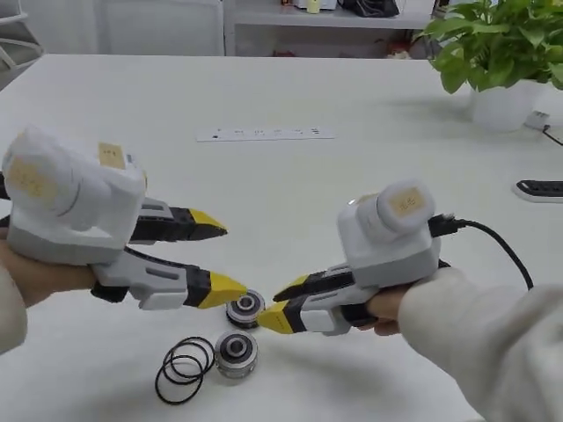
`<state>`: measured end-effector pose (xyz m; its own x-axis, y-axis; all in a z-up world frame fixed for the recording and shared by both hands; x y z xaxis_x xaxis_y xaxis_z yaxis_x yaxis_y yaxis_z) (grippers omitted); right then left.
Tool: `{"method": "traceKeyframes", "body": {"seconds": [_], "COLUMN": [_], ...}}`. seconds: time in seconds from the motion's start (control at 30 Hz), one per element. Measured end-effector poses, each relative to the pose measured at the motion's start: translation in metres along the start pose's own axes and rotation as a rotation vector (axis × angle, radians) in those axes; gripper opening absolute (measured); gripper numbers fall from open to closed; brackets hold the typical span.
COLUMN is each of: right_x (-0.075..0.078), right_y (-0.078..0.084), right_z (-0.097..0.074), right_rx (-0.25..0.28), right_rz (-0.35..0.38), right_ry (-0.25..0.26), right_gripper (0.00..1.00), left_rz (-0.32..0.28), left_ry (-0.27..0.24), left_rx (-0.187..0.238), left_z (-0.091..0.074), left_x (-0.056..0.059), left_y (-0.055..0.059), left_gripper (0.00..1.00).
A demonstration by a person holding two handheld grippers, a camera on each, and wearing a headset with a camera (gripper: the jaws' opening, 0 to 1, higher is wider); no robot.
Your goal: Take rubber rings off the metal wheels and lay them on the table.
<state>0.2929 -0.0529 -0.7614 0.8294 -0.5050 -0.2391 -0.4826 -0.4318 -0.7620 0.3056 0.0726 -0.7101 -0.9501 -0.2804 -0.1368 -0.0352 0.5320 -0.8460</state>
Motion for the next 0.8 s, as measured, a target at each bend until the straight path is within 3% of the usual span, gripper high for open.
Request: {"method": "traceKeyframes", "body": {"seconds": [0.2, 0.33, 0.57, 0.8], "right_x": [-0.002, -0.002, -0.002, -0.001], "right_y": [0.002, 0.002, 0.002, 0.003], "right_z": [0.003, 0.005, 0.007, 0.01], "right_rx": [-0.014, -0.019, -0.019, -0.024], "right_rz": [-0.017, -0.037, -0.066, -0.069], "right_ry": [-0.006, -0.002, 0.009, 0.01], "right_gripper": [0.2, 0.19, 0.17, 0.17], "left_rz": [-0.003, -0.036, -0.041, -0.037], "left_ry": [0.012, 0.019, 0.021, 0.035], "left_rx": [-0.043, -0.057, -0.044, -0.058], "left_z": [0.014, 0.019, 0.022, 0.027], "left_x": [0.003, 0.005, 0.008, 0.012], "left_y": [0.014, 0.021, 0.022, 0.027], "left_gripper": [0.43, 0.4, 0.28, 0.23]}}
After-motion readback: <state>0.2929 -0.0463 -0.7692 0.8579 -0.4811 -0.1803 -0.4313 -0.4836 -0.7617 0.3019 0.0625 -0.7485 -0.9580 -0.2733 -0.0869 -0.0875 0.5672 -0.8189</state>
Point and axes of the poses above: the centre of the closed fingertips' face, and the gripper's own axes: z roughly forward along the fingers, x roughly to its right, y roughly out of its underside, the point moved 7 cm from there along -z, roughly backward along the fingers, and after that the axes turned 2 degrees about -x, right-handed, at the moved point
